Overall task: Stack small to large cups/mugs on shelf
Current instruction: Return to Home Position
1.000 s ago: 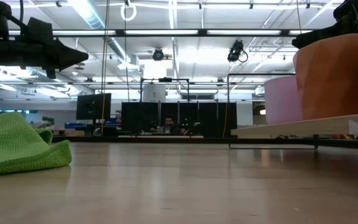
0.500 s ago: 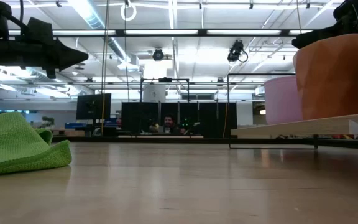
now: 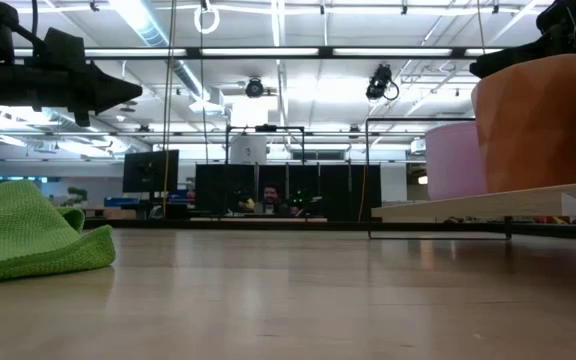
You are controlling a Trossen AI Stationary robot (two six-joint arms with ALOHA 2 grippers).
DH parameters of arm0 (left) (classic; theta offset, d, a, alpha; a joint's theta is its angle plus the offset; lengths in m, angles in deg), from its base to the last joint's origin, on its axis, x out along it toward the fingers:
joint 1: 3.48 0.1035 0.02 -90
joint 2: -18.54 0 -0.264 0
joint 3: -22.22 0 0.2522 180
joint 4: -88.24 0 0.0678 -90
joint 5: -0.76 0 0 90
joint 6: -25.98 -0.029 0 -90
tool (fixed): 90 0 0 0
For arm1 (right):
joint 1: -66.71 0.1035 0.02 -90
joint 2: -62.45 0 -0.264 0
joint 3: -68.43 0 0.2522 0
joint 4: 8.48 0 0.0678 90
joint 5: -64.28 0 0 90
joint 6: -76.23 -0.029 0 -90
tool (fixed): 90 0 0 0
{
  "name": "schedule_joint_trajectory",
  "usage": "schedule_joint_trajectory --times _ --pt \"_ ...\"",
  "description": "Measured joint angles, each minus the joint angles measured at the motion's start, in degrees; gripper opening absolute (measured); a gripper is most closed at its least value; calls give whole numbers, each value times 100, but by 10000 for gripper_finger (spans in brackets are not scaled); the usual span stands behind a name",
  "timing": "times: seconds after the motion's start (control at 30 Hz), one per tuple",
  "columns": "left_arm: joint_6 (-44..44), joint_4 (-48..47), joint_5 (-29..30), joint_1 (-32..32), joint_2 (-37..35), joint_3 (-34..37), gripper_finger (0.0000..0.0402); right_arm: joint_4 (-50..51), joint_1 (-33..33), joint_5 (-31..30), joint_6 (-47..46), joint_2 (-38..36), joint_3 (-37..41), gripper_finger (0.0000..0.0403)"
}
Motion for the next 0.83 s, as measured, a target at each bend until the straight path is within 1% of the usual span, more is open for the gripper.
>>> schedule_joint_trajectory --times 0.4,0.83 --pt "-1 0 -1 0 -1 0 25 1 2 0 0 0 0 84" --pt "-1 -2 -1 0 -1 0 34 -2 1 0 0 0 0 84"
